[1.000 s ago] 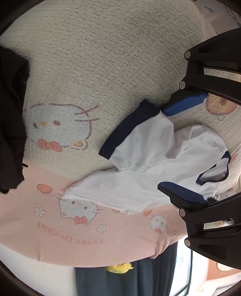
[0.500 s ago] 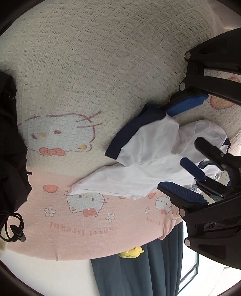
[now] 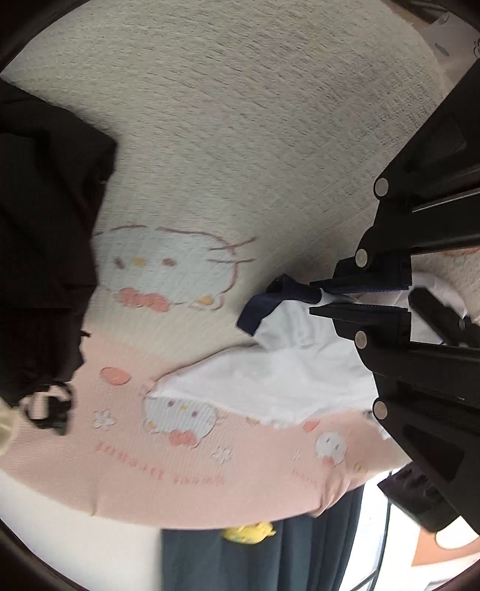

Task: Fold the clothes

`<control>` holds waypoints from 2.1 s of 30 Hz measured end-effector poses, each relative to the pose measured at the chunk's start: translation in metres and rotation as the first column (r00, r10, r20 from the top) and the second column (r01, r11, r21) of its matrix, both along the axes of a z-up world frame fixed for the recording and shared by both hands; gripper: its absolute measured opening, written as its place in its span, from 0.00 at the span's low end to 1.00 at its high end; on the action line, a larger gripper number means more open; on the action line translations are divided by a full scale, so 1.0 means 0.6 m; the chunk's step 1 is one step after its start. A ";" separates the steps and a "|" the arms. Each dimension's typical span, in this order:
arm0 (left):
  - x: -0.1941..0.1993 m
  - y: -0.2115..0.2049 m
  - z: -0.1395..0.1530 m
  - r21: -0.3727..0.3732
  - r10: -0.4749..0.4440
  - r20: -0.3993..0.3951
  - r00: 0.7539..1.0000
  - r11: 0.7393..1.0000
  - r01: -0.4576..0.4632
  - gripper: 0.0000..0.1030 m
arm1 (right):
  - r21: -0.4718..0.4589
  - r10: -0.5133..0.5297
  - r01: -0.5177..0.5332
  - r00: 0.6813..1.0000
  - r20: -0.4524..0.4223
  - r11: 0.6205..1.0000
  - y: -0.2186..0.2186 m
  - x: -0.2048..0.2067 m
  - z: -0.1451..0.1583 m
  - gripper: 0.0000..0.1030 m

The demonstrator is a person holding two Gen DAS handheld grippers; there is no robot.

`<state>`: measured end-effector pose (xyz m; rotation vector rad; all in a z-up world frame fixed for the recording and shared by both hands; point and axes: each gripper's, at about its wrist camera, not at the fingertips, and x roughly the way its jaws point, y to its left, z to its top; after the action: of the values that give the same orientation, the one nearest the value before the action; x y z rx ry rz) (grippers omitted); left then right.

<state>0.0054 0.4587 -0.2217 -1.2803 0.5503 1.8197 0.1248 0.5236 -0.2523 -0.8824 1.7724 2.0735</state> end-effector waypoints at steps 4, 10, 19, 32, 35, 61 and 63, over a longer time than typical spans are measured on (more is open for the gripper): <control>0.020 0.032 0.003 -0.017 -0.039 -0.104 0.994 0.999 0.038 0.64 | -0.035 -0.020 0.019 0.999 -0.035 0.999 0.012 -0.003 -0.004 0.01; 0.031 0.056 -0.021 -0.060 -0.063 -0.215 0.975 0.997 0.051 0.64 | -0.041 -0.019 0.018 0.999 -0.029 0.999 0.015 -0.001 -0.003 0.01; 0.034 0.032 -0.039 0.038 -0.020 -0.224 0.974 0.999 0.029 0.65 | -0.148 -0.047 0.050 0.999 0.025 0.988 0.019 -0.002 -0.043 0.07; 0.014 0.041 -0.025 0.037 0.050 -0.208 0.977 0.998 -0.043 0.10 | -0.192 -0.073 0.065 0.997 -0.033 0.979 0.025 0.005 -0.047 0.29; -0.003 0.032 -0.026 0.072 0.071 -0.138 0.988 0.995 -0.062 0.10 | -0.304 -0.112 0.066 0.985 -0.134 0.950 0.022 0.001 -0.063 0.51; 0.035 0.026 -0.028 0.053 -0.007 -0.260 0.966 0.998 0.022 0.10 | -0.056 0.004 0.000 0.998 0.066 0.998 0.028 -0.065 -0.034 0.00; 0.039 0.027 -0.027 0.042 -0.023 -0.267 0.963 0.998 0.036 0.10 | -0.028 0.004 -0.001 0.996 0.084 1.000 0.032 -0.059 -0.026 0.00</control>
<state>0.0288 0.4751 -0.2377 -0.9957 0.6646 1.9818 0.0896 0.5427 -0.2680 -0.9654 1.7615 1.9869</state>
